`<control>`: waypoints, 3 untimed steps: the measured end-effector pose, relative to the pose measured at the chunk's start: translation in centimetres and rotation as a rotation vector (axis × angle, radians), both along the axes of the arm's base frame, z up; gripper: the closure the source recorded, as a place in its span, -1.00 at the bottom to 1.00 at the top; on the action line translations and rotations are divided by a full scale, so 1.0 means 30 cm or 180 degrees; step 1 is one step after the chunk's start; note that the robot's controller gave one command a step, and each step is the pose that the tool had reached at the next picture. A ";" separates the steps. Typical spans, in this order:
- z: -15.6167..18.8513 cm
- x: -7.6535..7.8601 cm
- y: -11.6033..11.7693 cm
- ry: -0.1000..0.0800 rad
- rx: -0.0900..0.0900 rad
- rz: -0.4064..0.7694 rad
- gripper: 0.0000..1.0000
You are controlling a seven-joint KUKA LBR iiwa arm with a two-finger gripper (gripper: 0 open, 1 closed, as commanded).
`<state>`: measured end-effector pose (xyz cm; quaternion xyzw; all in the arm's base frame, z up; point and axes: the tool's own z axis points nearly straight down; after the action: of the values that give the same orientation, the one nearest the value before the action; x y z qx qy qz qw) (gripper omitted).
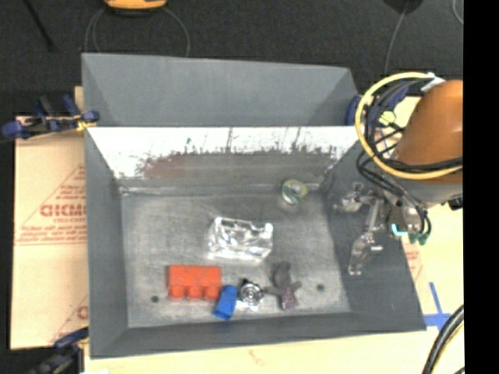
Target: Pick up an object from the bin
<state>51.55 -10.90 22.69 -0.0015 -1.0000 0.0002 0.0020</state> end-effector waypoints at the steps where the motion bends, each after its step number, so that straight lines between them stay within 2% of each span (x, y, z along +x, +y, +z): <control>1: -0.278 -0.006 0.341 -0.0001 0.0013 0.0049 -1.00; 2: -0.376 0.042 0.362 -0.0032 -0.0003 -0.0210 -1.00; 3: -0.386 0.039 0.363 -0.0017 -0.0004 -0.0200 1.00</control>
Offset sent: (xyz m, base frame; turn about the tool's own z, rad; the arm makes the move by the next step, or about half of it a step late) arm -0.0012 0.0974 -0.0797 -0.0067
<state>52.72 -0.01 11.10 -0.0329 -0.9995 0.0008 -0.0006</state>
